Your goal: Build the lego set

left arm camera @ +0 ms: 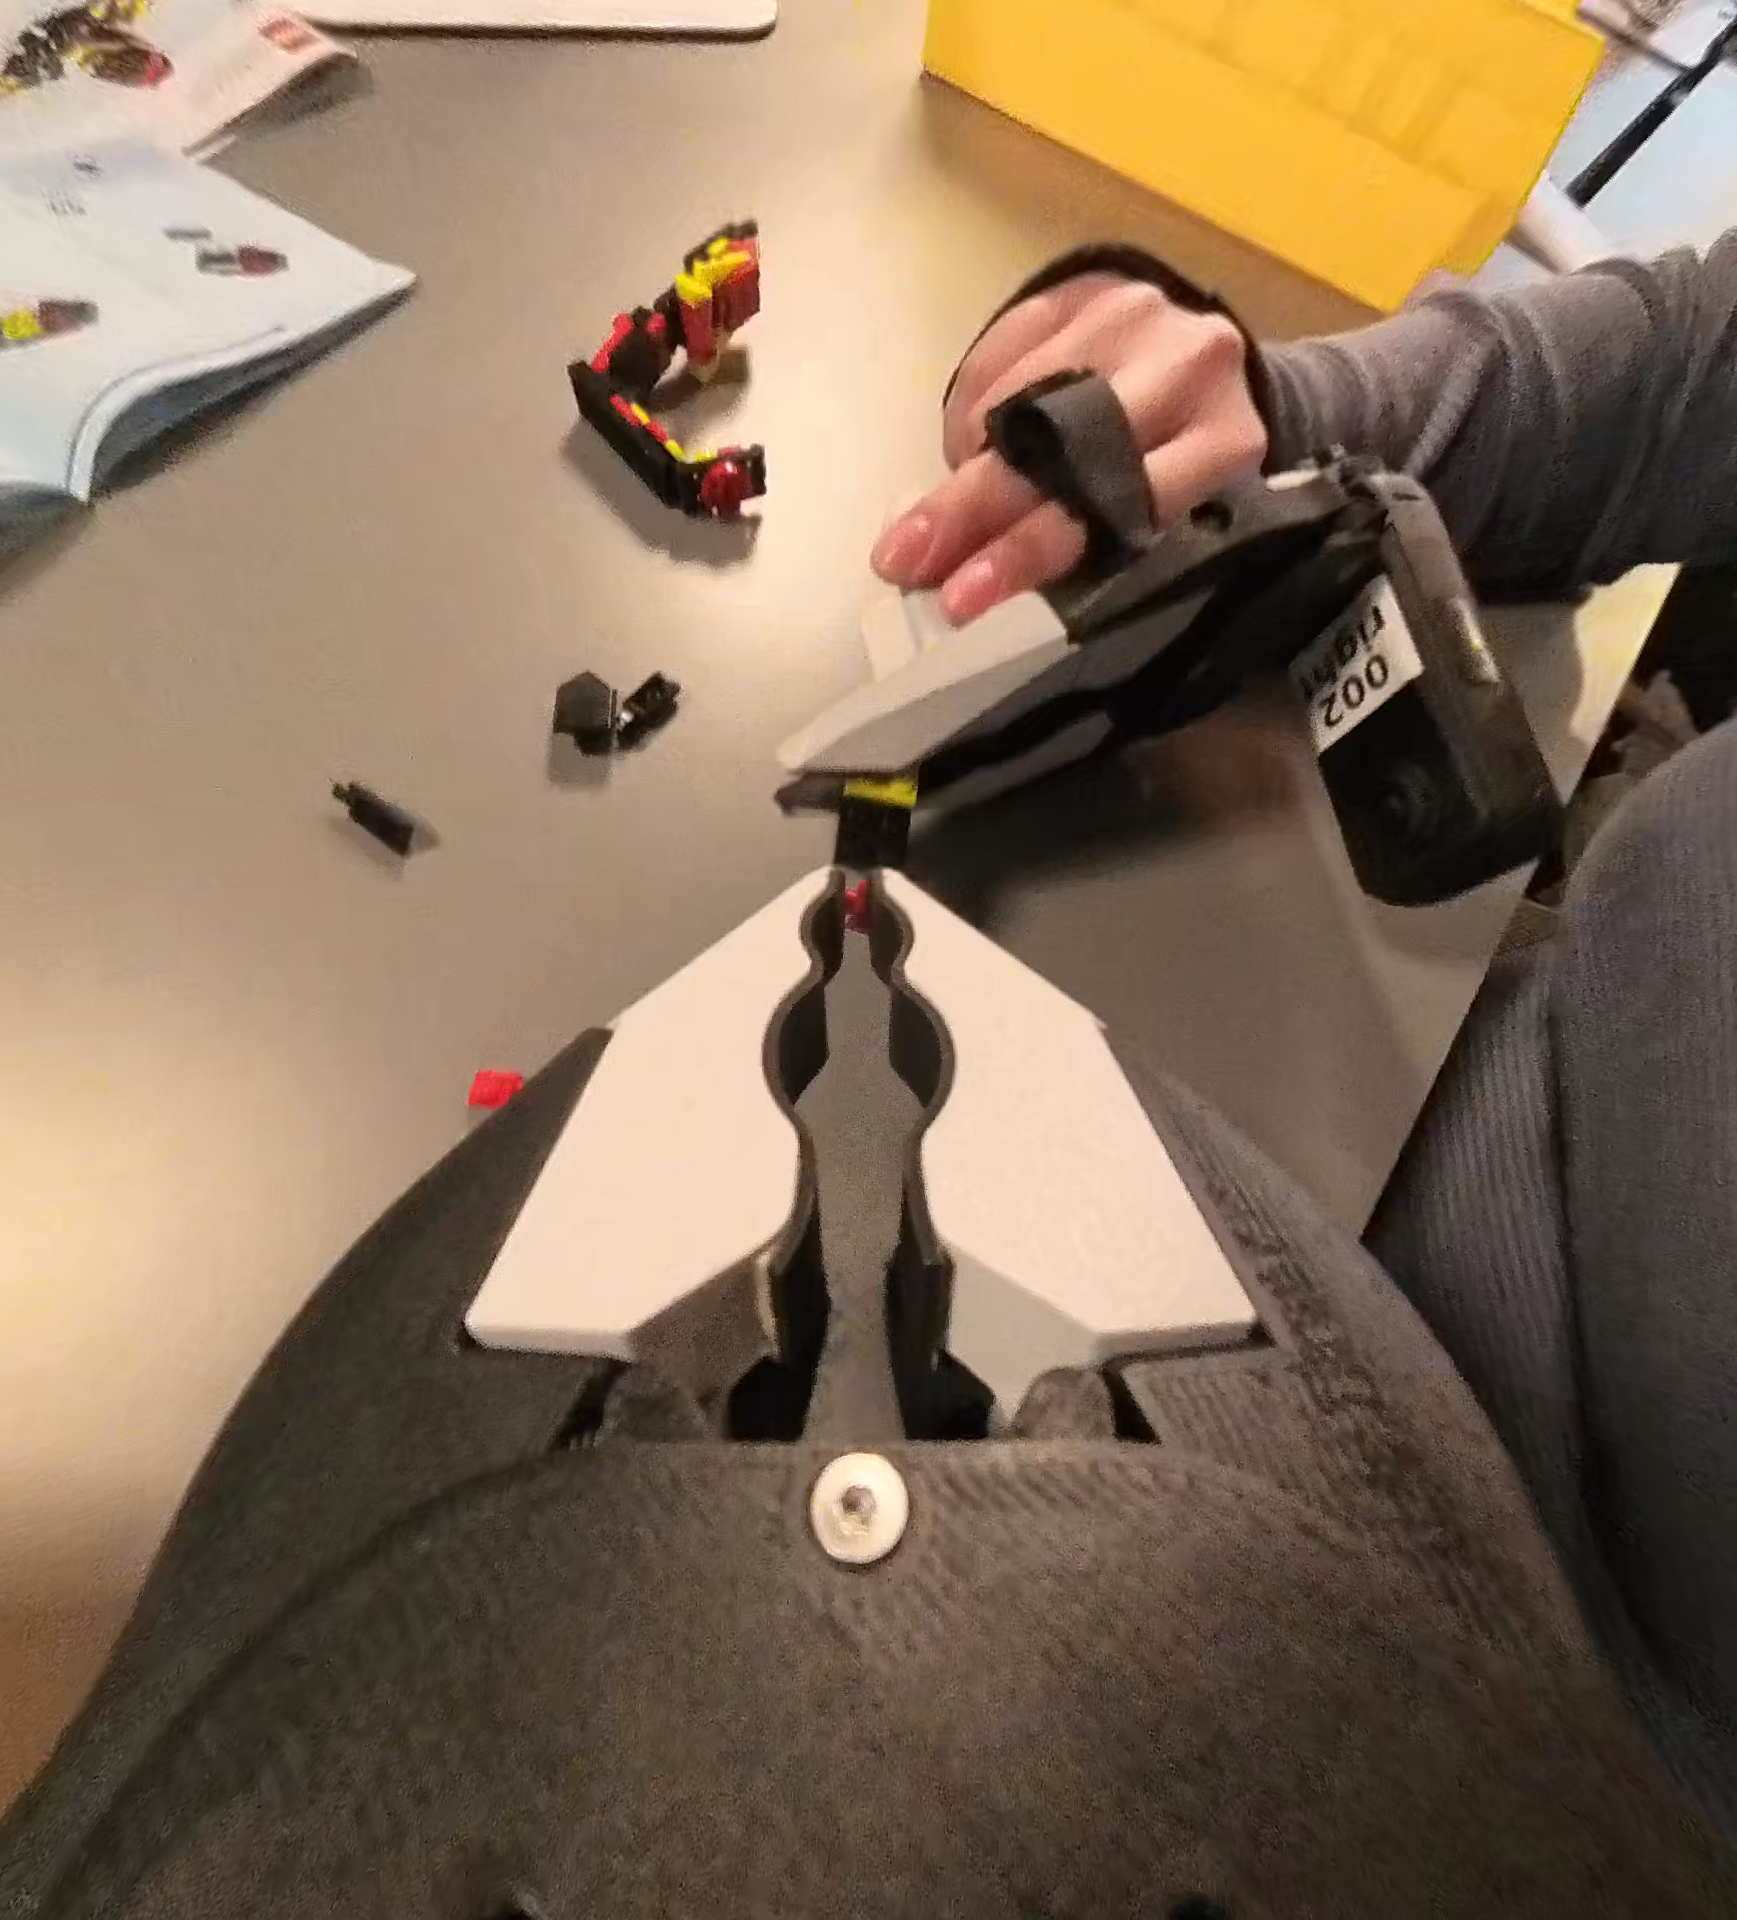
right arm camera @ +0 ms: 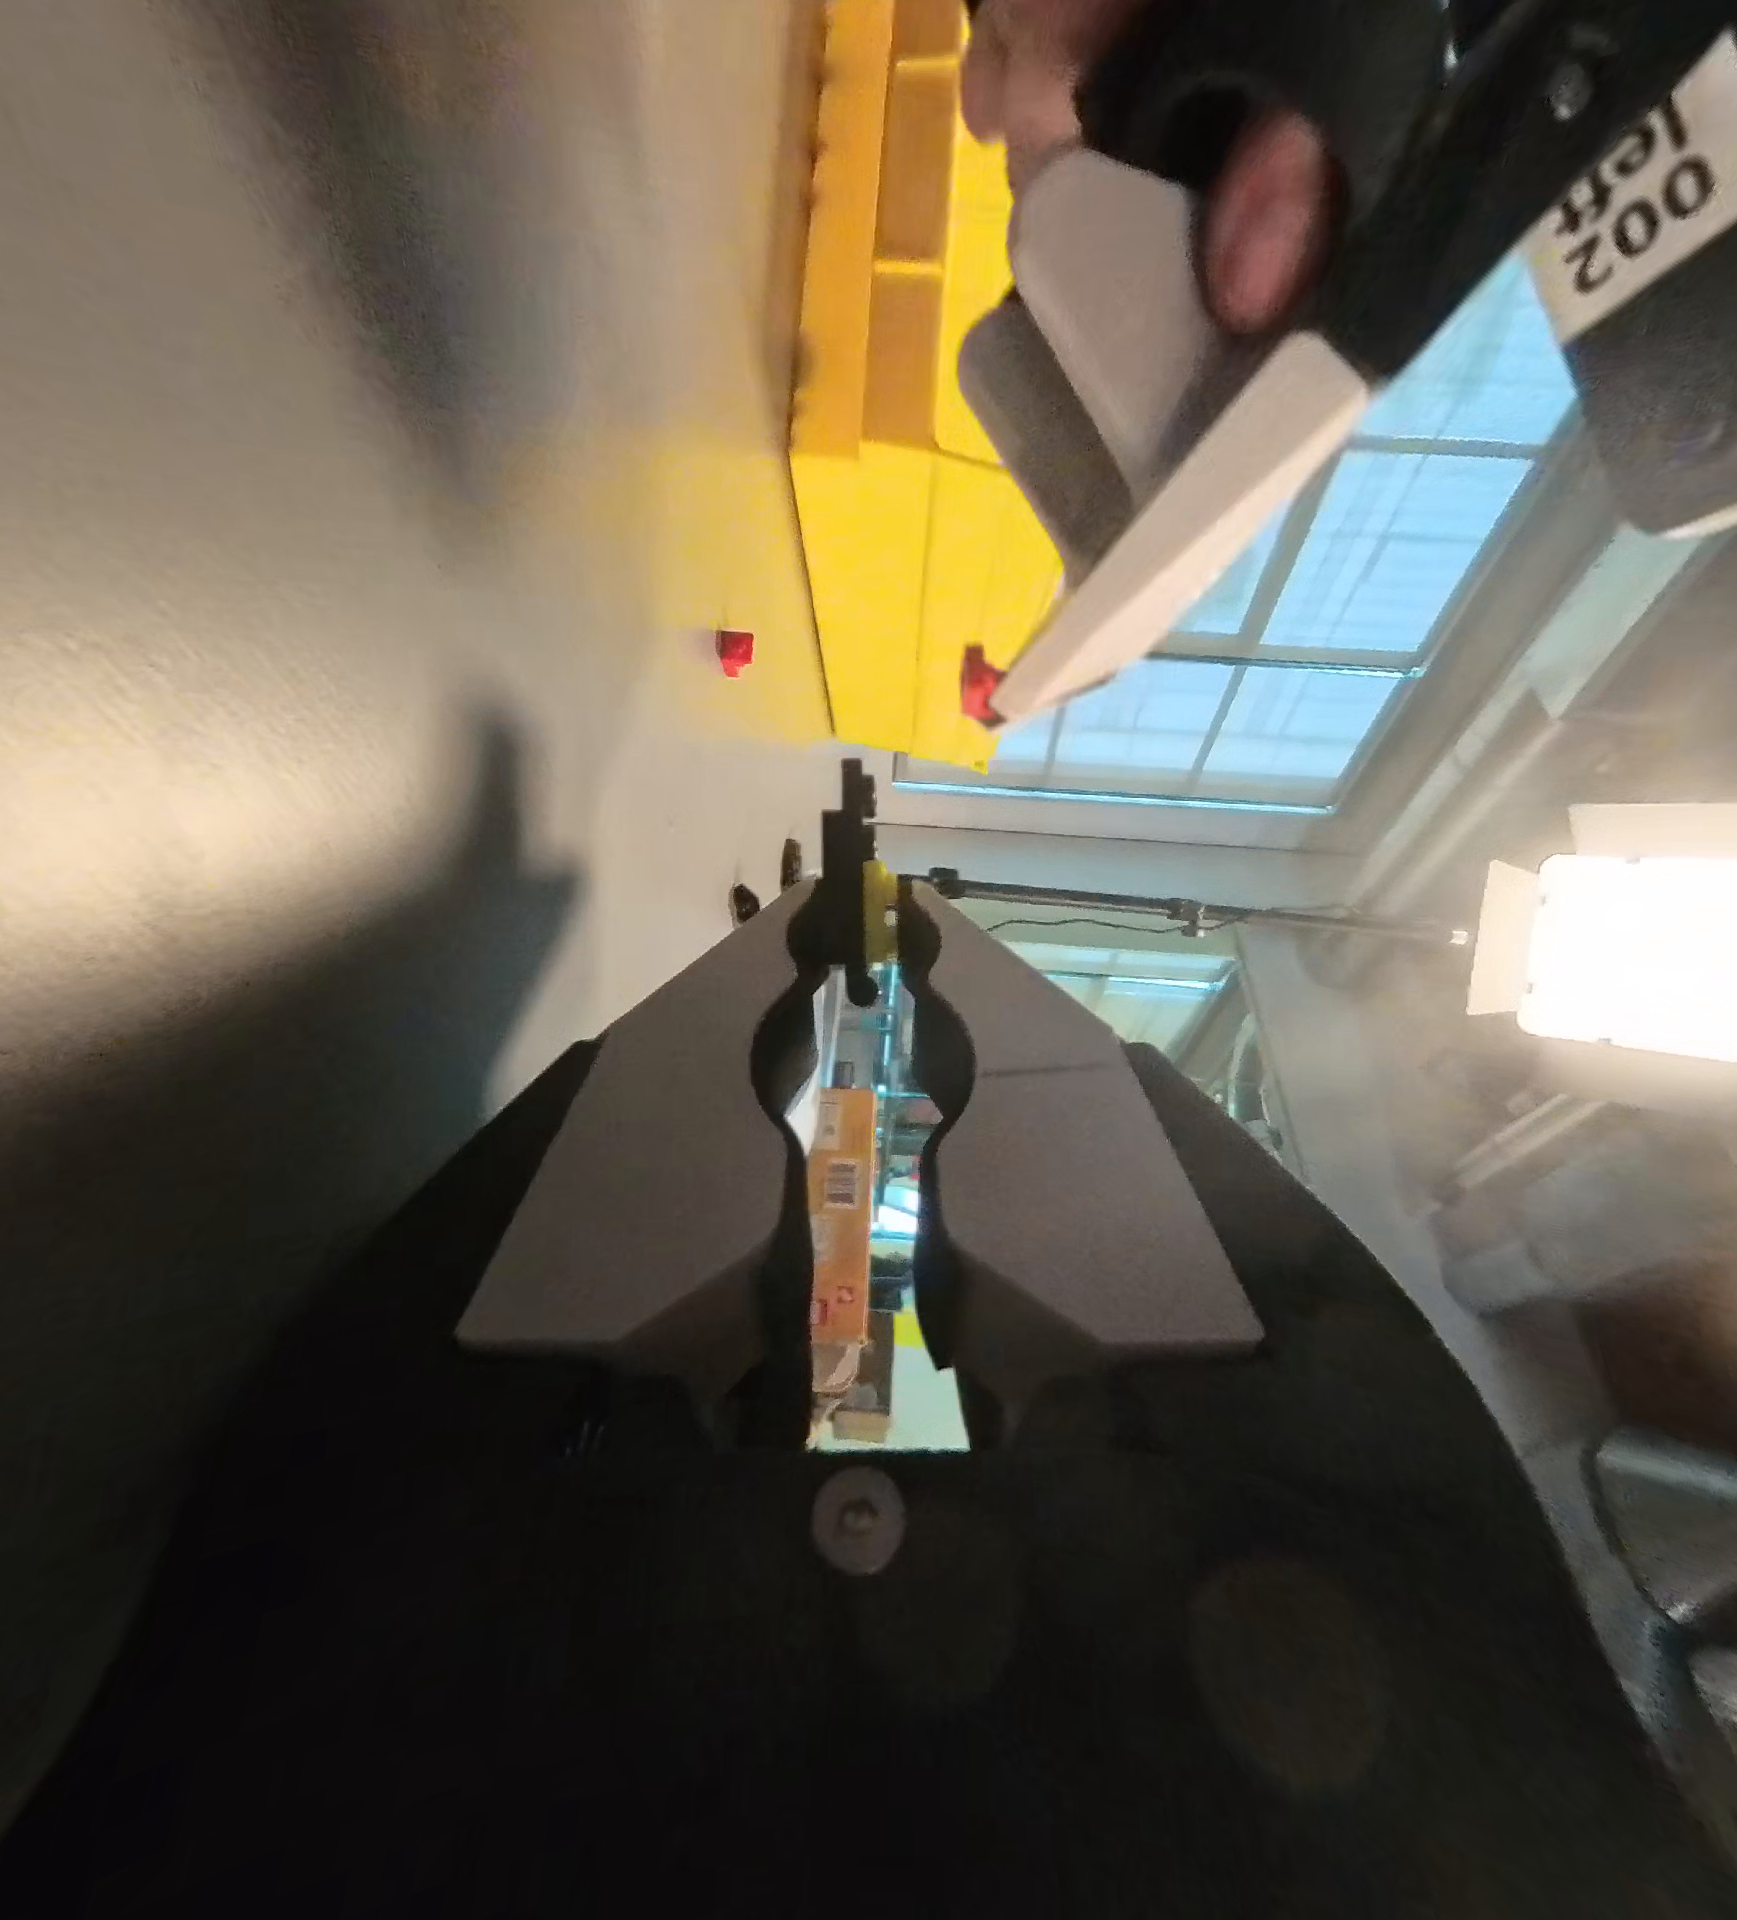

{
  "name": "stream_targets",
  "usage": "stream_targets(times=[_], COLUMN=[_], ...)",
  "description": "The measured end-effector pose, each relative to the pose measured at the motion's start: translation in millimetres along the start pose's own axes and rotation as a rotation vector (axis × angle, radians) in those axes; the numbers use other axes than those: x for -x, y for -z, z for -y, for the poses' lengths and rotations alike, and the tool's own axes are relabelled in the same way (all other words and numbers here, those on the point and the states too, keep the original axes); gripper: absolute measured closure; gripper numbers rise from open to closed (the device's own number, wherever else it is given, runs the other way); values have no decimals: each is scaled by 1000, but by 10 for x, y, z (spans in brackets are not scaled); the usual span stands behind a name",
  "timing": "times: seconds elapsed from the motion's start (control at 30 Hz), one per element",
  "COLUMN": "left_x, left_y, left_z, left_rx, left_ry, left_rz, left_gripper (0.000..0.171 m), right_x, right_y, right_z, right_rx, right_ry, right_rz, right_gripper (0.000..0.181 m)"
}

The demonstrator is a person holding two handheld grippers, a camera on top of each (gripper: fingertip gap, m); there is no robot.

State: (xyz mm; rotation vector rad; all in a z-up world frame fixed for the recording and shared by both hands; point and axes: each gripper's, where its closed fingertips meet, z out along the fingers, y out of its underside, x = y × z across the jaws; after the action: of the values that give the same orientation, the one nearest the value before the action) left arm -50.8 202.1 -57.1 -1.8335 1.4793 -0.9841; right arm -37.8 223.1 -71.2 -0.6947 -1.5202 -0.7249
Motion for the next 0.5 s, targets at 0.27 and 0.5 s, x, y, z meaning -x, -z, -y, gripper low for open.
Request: stream_targets(times=[0.27,0.5], left_x=[-22,-7], left_y=[-201,-243], left_z=[143,145], left_rx=[15,2], left_ry=[-12,-3], left_rz=[39,74], left_gripper=[169,169], right_x=[-43,-99], right_y=[1,-6], right_z=[35,2], right_rx=[-12,2], right_ry=[-11,-44], right_rz=[-17,-36], right_gripper=[171,171])
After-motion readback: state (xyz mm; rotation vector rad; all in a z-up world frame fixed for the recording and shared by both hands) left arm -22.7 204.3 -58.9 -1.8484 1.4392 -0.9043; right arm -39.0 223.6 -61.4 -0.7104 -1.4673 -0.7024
